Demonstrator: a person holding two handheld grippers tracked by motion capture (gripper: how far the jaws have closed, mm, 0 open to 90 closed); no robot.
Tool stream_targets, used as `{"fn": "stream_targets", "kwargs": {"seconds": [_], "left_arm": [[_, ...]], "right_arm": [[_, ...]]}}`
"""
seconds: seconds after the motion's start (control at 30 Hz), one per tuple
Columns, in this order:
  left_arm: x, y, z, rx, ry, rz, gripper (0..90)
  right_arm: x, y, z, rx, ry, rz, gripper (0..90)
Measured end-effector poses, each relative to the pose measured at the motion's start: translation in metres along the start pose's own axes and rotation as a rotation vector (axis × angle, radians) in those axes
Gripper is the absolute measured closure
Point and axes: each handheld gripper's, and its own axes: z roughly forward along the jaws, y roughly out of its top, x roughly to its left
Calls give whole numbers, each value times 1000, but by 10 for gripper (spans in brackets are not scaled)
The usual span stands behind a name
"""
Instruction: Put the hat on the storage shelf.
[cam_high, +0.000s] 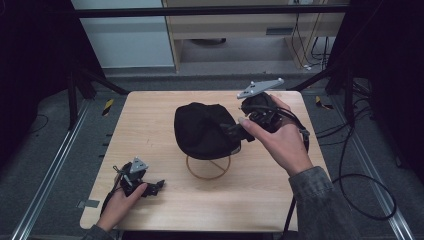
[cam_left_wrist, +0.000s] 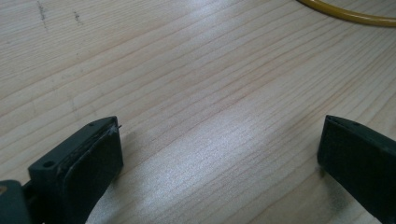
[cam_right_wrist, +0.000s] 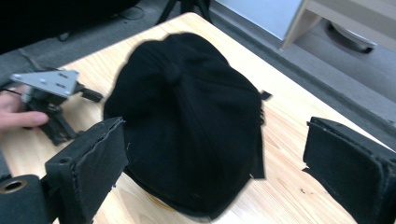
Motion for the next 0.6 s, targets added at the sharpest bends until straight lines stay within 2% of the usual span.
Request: {"fn": "stream_targets", "kwargs": {"seconds": [0.13,0.47,0.6], "left_arm": [[0,0,0,-1,0,0,0],[-1,0,0,-1,-2,0,0],[-1,0,0,0,-2,1,0]], "right_arm": [[-7,-7,-7,-11,-14,26,73],[-16,-22,-21,-23,-53,45,82],[-20,-35,-28,-26,-97,39,80]]}}
